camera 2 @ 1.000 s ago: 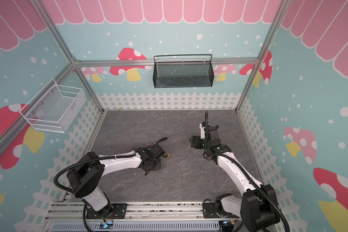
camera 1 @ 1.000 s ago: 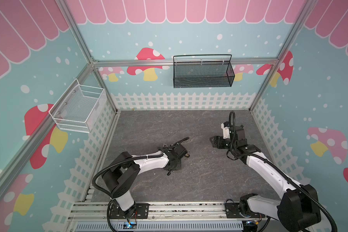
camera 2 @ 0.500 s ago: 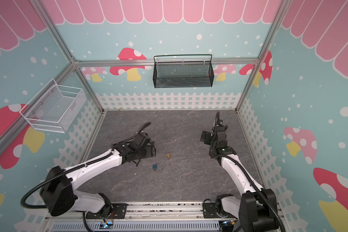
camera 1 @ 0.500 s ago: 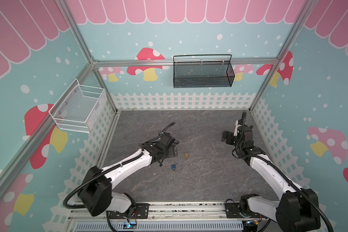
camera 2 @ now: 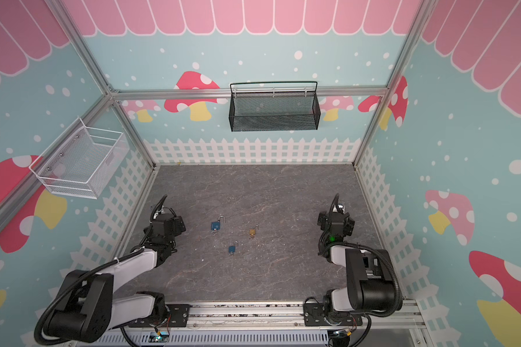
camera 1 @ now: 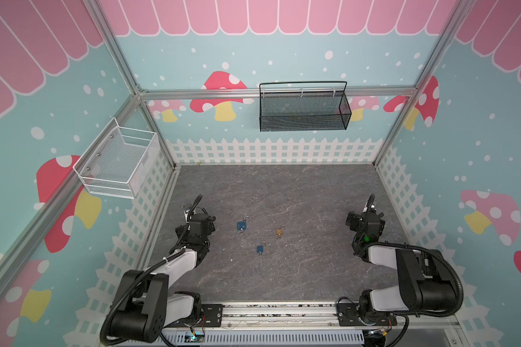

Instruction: Unlock with the key

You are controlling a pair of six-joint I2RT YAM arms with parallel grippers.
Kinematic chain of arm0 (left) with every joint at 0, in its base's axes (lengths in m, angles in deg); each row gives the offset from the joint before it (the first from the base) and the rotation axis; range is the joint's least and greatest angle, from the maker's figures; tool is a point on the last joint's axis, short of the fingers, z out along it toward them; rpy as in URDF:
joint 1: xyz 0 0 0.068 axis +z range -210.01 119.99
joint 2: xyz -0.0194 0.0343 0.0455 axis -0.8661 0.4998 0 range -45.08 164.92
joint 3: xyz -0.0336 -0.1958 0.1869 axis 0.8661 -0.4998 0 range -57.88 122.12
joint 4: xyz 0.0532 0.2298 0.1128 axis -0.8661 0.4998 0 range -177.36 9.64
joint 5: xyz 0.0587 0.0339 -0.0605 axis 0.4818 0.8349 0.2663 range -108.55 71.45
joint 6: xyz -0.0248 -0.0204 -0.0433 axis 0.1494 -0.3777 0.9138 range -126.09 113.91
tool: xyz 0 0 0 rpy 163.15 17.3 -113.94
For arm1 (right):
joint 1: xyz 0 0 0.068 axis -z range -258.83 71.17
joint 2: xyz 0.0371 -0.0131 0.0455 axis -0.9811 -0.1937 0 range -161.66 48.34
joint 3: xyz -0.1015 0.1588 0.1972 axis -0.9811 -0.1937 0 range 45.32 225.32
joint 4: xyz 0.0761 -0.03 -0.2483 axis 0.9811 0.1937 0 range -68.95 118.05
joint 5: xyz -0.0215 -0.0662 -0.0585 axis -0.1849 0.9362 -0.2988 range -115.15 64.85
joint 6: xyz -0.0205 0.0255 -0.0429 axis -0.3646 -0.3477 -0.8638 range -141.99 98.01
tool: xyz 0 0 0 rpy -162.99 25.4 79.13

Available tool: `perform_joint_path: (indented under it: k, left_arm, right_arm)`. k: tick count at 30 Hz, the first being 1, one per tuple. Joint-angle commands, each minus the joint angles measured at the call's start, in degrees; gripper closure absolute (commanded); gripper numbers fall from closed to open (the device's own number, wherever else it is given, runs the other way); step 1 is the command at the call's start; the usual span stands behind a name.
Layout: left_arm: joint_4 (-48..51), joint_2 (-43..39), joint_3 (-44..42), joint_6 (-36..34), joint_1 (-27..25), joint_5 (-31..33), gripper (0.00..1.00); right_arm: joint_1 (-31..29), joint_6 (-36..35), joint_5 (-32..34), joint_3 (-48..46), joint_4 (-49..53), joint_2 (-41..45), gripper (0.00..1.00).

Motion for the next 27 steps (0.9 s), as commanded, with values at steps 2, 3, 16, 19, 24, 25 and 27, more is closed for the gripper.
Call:
perform_joint_path:
  k: [2,3,16,19,24,25,27]
  left_arm:
    - [-25.3,5.9,0.5,-8.5,1.8,-12.8,0.0]
    - [-26.9,7.8,0.3,-8.8,1.9,-14.2,0.01]
    - [-30.6,12.2,0.4,-7.3,3.5,-14.3,0.0]
    - [-30.4,12.5,0.8,-8.1,3.0,-14.8,0.01]
    - [-28.4,12.1,1.5,-7.7,2.9,-14.3,0.0]
    - [-29.0,12.2,1.2,-7.8,2.9,-14.3,0.0]
    - [-29.9,12.2,0.8,-8.3,2.5,-14.2,0.01]
  right_arm:
    - [0.7,-9.3,-15.8,-0.3,-13.2,-1.6,0.02]
    - [0.6,-10.7,-18.9,-2.0,-17.0,-1.8,0.02]
    - [0.4,-12.5,-22.4,-8.2,-29.3,-3.3,0.02]
    - [0.4,-12.5,-22.5,-8.4,-29.4,-3.2,0.02]
    - [0.3,-12.5,-22.5,-8.3,-29.3,-3.3,0.02]
    - [0.4,-12.5,-22.4,-8.3,-29.4,-3.2,0.02]
    - [0.4,-12.5,-22.4,-8.3,-29.4,-3.3,0.02]
